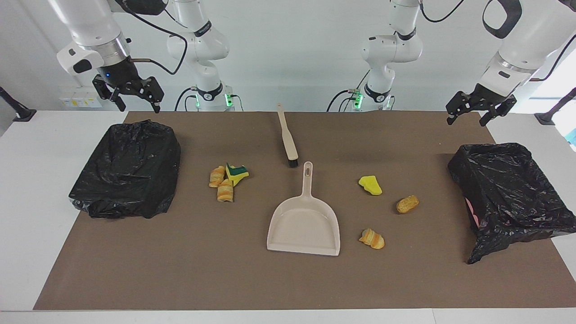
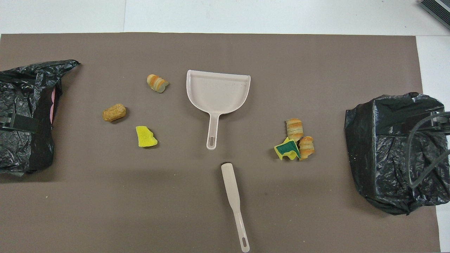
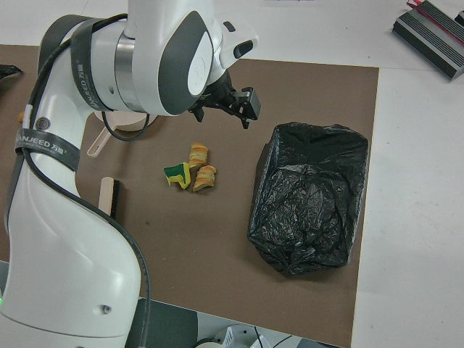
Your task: Sweep and dump trash in bin
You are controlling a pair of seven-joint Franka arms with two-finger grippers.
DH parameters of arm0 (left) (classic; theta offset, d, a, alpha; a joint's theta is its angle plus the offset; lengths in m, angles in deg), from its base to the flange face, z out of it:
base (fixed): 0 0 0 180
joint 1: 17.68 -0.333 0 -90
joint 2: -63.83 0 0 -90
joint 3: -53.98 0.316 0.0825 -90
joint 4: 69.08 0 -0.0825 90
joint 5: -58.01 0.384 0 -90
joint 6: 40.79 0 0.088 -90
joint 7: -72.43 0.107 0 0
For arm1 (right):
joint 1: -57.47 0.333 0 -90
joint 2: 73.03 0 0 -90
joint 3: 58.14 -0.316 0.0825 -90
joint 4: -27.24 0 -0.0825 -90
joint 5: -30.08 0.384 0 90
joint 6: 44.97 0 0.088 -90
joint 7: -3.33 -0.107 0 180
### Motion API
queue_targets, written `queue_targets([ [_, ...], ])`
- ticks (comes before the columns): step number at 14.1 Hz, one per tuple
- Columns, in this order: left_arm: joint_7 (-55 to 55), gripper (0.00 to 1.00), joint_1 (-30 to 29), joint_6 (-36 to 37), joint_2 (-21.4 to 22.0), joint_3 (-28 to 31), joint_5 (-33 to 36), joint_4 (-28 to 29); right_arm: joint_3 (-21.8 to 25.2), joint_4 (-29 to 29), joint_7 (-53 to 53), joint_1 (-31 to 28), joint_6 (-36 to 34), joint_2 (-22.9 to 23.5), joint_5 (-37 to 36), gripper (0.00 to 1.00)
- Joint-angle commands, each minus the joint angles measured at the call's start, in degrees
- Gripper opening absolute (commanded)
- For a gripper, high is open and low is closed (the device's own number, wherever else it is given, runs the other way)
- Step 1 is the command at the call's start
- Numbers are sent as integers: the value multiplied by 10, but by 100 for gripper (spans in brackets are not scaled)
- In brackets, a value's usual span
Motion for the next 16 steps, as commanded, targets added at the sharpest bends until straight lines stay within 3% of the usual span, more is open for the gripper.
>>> queue_targets([
  [1, 9, 100, 5, 7, 7, 1, 10, -1, -1, -6, 2, -3, -13, -9, 5, 100],
  [16, 15, 100, 5, 14, 7, -1, 1, 2, -1, -10, 2, -4, -13, -11, 5, 100],
])
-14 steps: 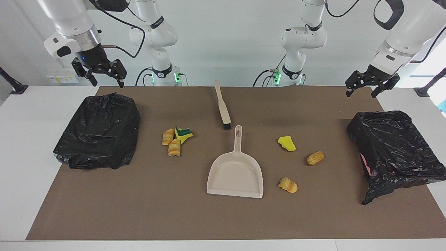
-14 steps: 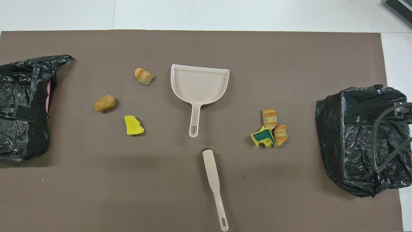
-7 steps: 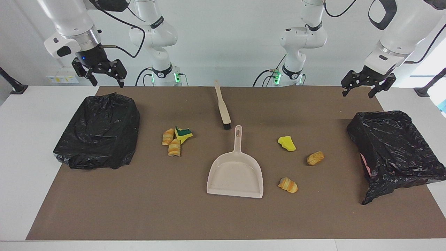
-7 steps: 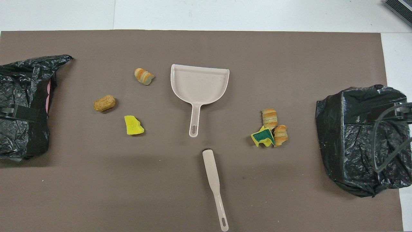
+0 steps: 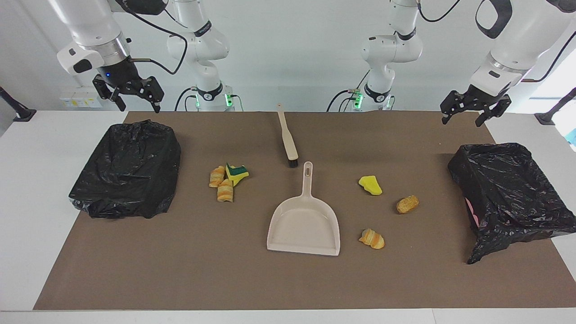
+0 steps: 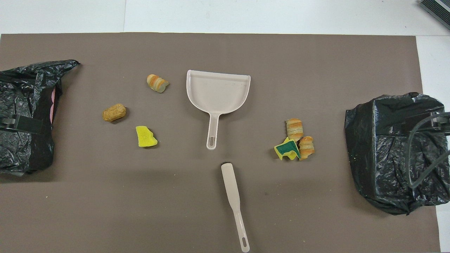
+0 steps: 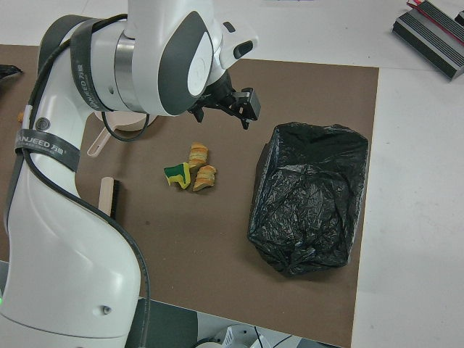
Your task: Sweep and dump trash in bin
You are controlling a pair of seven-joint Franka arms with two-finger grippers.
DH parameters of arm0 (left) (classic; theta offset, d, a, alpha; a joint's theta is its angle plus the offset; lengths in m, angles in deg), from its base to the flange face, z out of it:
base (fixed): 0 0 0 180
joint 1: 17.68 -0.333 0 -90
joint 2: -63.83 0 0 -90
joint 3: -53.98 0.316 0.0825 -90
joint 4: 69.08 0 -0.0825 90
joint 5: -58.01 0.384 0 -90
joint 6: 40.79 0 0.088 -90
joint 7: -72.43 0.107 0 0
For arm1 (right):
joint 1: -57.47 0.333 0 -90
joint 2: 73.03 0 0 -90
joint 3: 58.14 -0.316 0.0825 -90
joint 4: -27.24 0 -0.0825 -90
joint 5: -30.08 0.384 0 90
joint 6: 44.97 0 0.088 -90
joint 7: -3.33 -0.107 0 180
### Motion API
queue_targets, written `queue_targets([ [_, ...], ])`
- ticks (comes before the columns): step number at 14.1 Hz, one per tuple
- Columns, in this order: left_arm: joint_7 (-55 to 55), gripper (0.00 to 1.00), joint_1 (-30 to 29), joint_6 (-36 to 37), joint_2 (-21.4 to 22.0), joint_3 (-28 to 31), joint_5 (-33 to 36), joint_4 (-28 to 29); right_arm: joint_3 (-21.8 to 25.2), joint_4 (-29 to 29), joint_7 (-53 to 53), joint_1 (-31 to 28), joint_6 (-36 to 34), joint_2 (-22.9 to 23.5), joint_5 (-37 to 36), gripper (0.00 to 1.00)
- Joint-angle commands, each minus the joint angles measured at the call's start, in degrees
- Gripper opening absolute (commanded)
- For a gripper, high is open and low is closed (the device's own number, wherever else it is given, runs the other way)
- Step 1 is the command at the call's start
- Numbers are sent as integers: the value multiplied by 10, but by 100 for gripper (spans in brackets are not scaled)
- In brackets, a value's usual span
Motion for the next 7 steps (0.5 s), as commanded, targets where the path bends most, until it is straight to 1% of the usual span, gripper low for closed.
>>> queue_targets([
  [1, 7, 100, 5, 10, 8, 3, -2, 2, -1, -8, 2, -4, -12, -12, 5, 100],
  [7, 6, 100, 5, 9, 7, 3, -2, 3, -1, -12, 2, -4, -12, -12, 5, 100],
])
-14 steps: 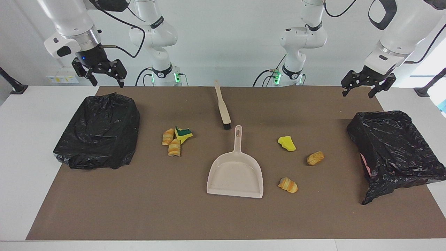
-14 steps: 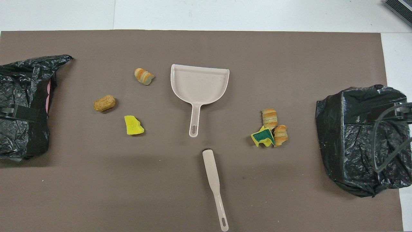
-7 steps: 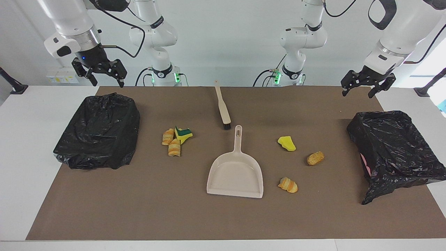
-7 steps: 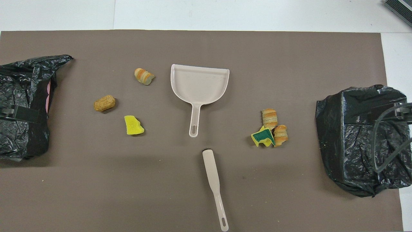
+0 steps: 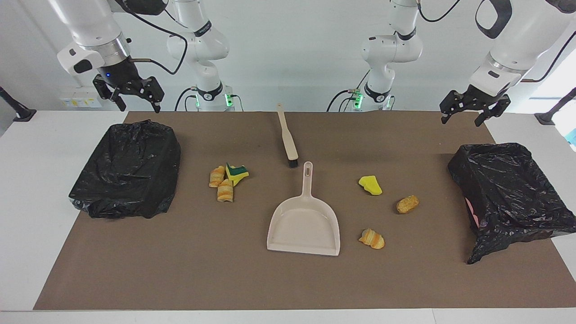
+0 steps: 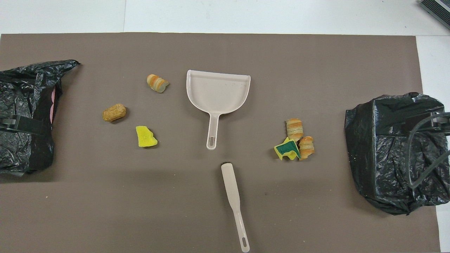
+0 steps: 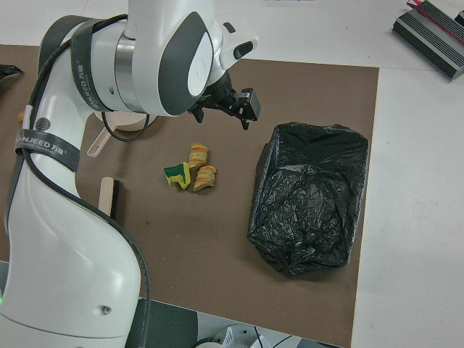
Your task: Sweep and dump trash in bin
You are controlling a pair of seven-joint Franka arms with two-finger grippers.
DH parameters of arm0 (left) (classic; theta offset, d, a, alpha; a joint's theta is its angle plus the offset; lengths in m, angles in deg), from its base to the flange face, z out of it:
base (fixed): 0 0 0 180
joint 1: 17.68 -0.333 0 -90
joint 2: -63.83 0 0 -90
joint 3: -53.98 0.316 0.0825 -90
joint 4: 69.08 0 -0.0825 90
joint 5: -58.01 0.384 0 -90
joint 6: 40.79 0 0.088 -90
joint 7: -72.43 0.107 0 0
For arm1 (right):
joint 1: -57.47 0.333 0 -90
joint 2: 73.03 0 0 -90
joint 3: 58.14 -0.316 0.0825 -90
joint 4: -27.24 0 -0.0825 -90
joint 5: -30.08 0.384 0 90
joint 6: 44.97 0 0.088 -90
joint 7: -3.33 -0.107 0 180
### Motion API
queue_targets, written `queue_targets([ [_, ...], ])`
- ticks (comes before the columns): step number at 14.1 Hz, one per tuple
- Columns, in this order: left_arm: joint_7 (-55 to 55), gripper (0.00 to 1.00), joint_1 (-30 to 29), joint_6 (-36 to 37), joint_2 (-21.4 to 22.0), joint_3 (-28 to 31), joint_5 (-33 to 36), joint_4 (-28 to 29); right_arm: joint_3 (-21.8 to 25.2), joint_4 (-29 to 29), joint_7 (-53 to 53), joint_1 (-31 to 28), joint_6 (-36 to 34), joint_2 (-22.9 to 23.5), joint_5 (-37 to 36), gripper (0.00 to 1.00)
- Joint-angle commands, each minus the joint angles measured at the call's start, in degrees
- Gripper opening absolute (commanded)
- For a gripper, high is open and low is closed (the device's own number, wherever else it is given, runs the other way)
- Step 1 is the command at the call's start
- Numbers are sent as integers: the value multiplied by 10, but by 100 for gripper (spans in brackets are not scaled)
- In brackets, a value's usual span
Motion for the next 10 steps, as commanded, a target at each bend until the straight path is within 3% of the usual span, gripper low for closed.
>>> queue_targets([
  [1, 5, 100, 5, 5, 7, 4, -2, 6, -1, -11, 2, -4, -11, -12, 5, 100],
  [10, -16, 100, 31, -1, -2, 1, -3, 14, -1, -11, 3, -4, -11, -12, 5, 100],
])
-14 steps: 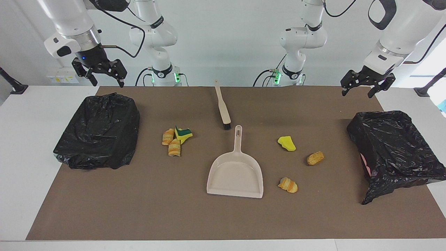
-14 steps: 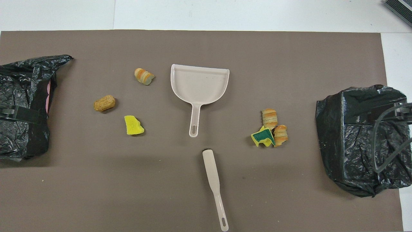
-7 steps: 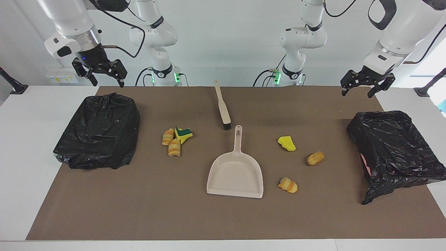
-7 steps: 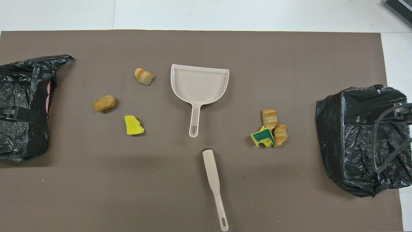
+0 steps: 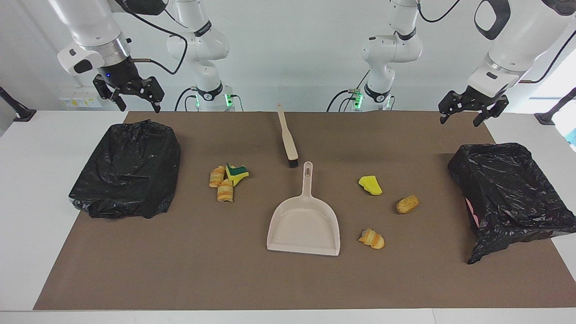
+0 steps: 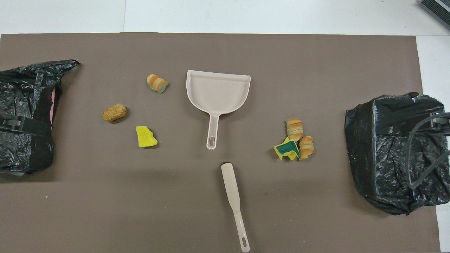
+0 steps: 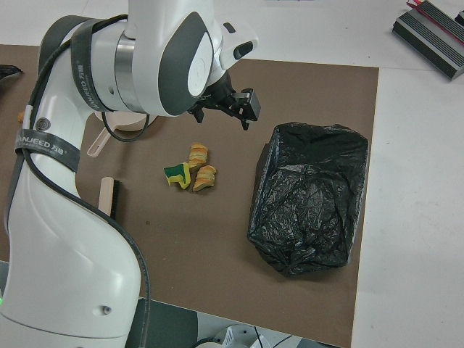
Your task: Sweep and dump trash in bin
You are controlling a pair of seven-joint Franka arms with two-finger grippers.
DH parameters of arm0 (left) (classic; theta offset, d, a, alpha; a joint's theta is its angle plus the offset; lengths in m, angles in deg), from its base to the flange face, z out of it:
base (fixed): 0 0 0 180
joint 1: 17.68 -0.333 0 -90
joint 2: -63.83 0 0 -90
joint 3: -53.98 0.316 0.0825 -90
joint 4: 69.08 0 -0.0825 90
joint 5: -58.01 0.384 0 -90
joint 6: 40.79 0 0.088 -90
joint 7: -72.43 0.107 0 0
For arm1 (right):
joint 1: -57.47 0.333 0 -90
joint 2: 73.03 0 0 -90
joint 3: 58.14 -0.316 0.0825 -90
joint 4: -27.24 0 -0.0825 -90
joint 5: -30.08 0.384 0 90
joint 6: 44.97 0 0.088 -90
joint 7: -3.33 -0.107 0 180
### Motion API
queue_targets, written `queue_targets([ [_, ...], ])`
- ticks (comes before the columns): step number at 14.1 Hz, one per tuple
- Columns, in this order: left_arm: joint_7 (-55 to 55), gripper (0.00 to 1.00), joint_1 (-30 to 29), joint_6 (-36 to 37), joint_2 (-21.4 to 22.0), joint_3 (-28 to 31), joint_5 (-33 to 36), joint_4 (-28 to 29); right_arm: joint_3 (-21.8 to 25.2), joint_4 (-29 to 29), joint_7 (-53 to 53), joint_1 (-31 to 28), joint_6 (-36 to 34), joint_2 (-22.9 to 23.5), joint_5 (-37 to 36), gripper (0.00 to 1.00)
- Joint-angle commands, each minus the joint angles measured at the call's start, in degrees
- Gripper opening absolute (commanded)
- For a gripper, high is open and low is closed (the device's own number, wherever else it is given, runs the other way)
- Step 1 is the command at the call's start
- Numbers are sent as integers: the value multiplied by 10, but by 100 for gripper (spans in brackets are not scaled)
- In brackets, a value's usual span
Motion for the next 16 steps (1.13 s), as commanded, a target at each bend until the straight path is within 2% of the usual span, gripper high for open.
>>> queue_targets([
  [1, -35, 100, 26, -10, -1, 4, -7, 15, -1, -11, 2, -4, -11, -12, 5, 100],
  [6, -157, 100, 122, -64, 1, 4, -10, 72, -1, -12, 2, -4, -11, -14, 5, 100],
  [10, -270, 100, 210, -137, 30, 3, -13, 154, -1, -14, 2, -4, -11, -15, 5, 100],
  [16, -411, 100, 334, -206, 30, 3, -25, 211, -1, -15, 2, -4, -11, -15, 5, 100],
])
